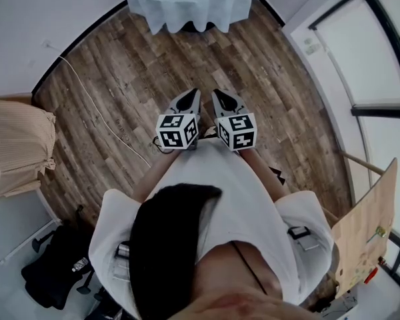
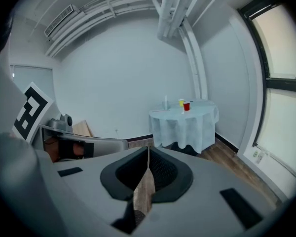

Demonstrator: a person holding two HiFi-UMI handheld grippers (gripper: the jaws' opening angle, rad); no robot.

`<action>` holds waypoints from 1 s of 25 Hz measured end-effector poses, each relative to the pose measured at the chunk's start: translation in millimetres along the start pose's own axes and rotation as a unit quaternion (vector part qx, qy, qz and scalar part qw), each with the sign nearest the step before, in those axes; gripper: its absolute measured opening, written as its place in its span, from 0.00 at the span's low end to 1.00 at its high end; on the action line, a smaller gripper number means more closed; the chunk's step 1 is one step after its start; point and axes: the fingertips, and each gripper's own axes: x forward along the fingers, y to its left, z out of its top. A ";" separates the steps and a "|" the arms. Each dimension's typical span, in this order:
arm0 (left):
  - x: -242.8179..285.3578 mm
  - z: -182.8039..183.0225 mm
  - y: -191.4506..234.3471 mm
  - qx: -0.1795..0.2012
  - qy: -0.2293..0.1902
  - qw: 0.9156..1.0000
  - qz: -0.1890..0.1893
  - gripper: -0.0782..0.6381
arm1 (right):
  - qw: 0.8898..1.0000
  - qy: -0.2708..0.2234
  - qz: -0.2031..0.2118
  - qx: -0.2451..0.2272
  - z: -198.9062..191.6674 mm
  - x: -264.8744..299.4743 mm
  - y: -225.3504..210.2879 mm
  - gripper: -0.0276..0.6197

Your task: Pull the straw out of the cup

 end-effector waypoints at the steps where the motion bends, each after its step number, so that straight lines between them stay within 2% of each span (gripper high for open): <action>1: 0.9 -0.6 -1.6 0.000 0.001 1.000 -0.002 0.12 | 1.000 0.001 0.000 0.000 -0.3 -0.3 -1.1 0.10; 10: -0.4 -1.1 -9.3 -0.013 -0.001 1.000 -0.004 0.12 | 1.000 0.012 0.017 -0.021 -2.4 -3.5 5.6 0.10; 14: 4.0 -0.6 -7.2 -0.018 -0.005 1.000 -0.005 0.12 | 1.000 0.013 0.009 -0.020 -4.3 -2.6 0.3 0.10; 21: 16.0 -3.2 -3.7 -0.013 0.013 1.000 -0.014 0.12 | 1.000 0.018 0.002 -0.023 -2.5 5.7 -3.4 0.10; 25: 19.3 1.2 1.2 -0.014 0.005 1.000 -0.010 0.12 | 1.000 0.025 -0.001 -0.015 -3.7 11.7 -9.4 0.10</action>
